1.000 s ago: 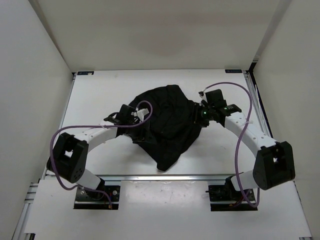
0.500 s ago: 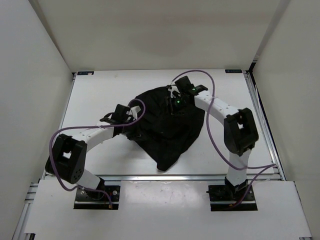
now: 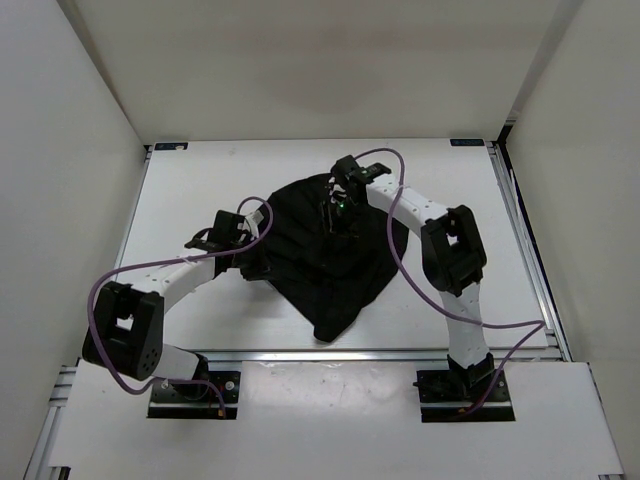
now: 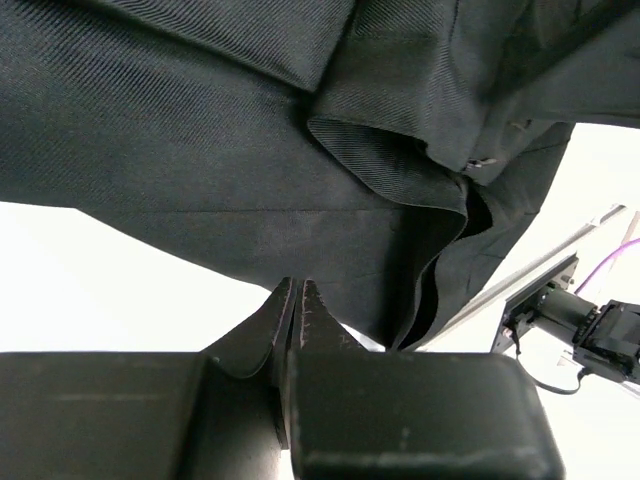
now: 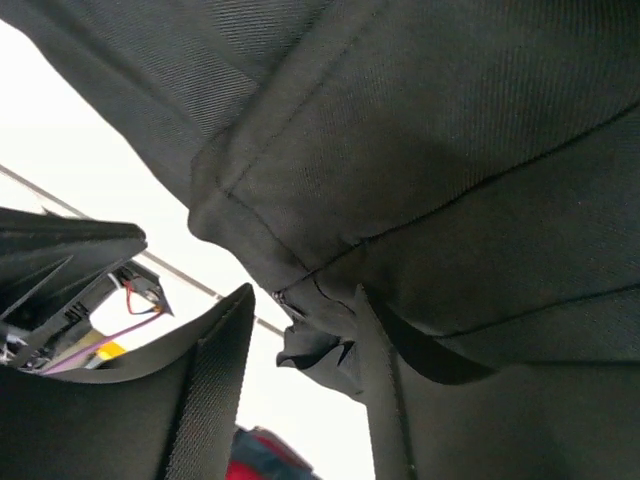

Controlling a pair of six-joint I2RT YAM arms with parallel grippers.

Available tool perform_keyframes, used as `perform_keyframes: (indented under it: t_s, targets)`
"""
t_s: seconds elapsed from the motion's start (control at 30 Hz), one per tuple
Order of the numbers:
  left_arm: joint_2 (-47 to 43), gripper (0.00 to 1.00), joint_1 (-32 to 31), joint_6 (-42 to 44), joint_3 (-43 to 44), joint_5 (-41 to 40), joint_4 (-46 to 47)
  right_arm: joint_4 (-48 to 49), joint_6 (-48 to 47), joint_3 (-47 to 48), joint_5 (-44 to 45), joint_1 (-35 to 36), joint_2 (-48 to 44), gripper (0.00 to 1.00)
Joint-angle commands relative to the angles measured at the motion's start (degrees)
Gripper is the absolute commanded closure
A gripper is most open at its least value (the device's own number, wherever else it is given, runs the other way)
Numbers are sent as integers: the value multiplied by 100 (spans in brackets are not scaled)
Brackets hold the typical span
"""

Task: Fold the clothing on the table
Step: Flatten the skirt out

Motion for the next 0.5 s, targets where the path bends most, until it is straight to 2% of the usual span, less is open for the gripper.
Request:
perform_keyframes:
  t_s: [0.0, 0.07, 0.13, 0.47]
  targets:
    - [-279, 94, 7, -75, -18, 184, 138, -8, 517, -222, -223, -92, 180, 53]
    - [-323, 94, 7, -39, -18, 158, 138, 167, 623, -345, -276, -154, 294, 56]
    - [-323, 95, -28, 13, -36, 149, 94, 309, 703, -478, -206, -93, 338, 54]
    - [-367, 95, -212, 84, -185, 175, 67, 345, 756, 400, 128, 232, 1138, 55]
